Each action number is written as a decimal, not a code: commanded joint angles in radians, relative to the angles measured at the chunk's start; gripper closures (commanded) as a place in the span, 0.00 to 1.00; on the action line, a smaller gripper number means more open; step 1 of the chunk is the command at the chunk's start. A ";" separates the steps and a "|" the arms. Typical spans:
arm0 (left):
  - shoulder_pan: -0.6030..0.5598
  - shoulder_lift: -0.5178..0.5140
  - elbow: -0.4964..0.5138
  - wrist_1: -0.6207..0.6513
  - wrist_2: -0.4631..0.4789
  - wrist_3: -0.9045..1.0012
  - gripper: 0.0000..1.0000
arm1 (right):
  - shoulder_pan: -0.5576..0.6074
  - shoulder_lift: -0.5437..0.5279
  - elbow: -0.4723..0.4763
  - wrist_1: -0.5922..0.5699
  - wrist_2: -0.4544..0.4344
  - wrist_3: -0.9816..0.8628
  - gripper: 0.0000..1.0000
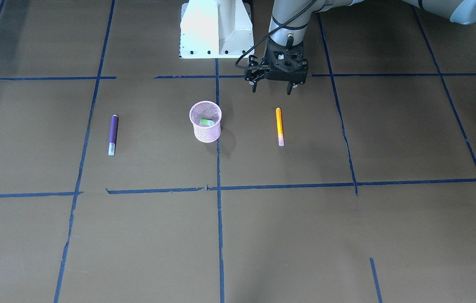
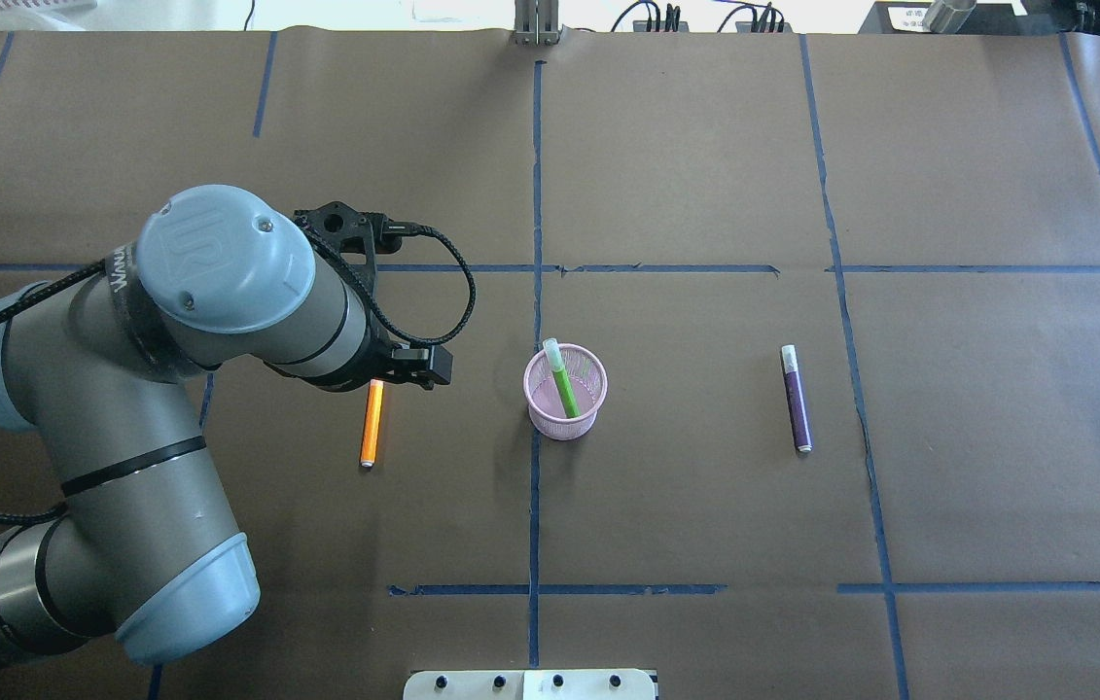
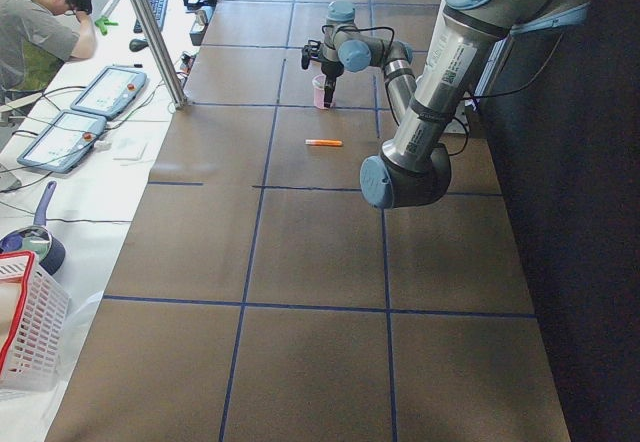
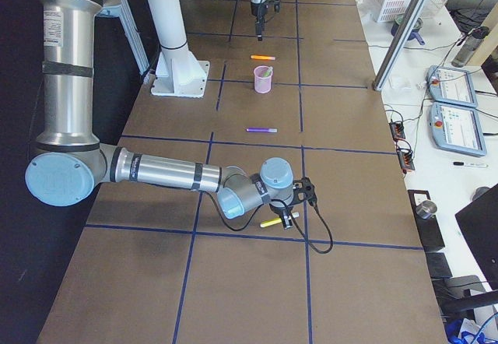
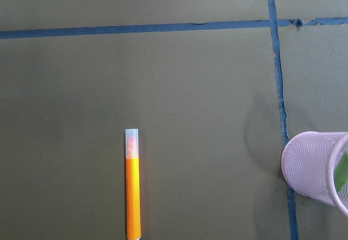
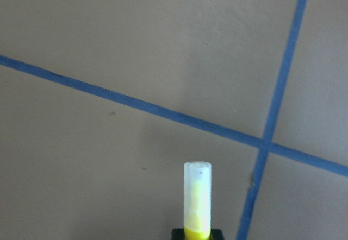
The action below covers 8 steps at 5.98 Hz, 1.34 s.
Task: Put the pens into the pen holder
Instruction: 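Grasp the yellow highlighter with the right gripper and lift it, then carry the yellow highlighter with the right gripper over the pink cup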
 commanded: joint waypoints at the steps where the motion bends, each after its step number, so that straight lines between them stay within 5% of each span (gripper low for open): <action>1: -0.002 0.005 0.001 0.000 0.000 0.001 0.01 | -0.001 0.003 0.109 0.042 0.032 0.115 0.99; 2: -0.001 0.011 -0.001 0.000 0.000 0.001 0.01 | -0.036 0.022 0.195 0.042 0.011 0.254 1.00; 6: -0.034 0.014 -0.010 0.010 -0.004 -0.059 0.01 | -0.358 0.181 0.388 0.031 -0.312 0.837 1.00; 8: -0.034 0.014 -0.010 0.010 -0.018 -0.064 0.00 | -0.620 0.276 0.409 0.030 -0.668 1.041 1.00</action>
